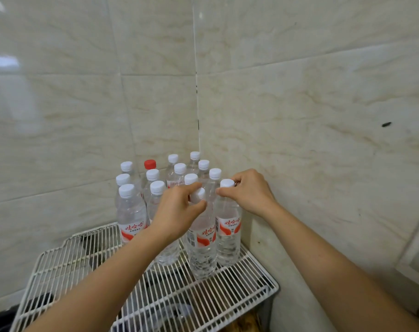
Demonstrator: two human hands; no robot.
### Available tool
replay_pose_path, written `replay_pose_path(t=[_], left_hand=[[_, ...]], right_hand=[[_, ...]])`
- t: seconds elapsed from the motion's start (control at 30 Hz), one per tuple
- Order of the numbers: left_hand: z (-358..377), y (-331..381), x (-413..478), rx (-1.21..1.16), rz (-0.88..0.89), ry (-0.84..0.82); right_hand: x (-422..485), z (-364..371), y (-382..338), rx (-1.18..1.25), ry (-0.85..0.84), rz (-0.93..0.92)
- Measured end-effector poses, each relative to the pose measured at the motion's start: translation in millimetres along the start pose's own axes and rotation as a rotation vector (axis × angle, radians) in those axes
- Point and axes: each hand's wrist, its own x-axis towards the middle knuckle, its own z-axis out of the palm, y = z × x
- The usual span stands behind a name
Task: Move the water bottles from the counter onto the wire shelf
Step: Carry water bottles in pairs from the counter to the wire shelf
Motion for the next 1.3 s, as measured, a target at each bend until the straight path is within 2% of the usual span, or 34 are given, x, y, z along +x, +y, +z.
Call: replay_pose_path(t=[0.7,0.9,1.17,1.3], left_hand=[[15.9,-13.9,7.5,0.008,0.005,0.019],[23.0,-24.3,-0.4,0.009,0.012,0.032],[23.0,-29.9,-11.3,0.012,0.018,0.058],[15.3,-38.5,-25.8,-0.001,0.004,0.089]], right_hand=[[12.6,2.6,7.2,-0.077,-0.045,0.019],[-0.8,3.4,9.3,-0.042,-0.070,-0.037],[-9.3,9.2,16.6,-0.194,0.079,-0.136],[-23.9,12.8,-2.2,-0.239,0.242,-0.225]])
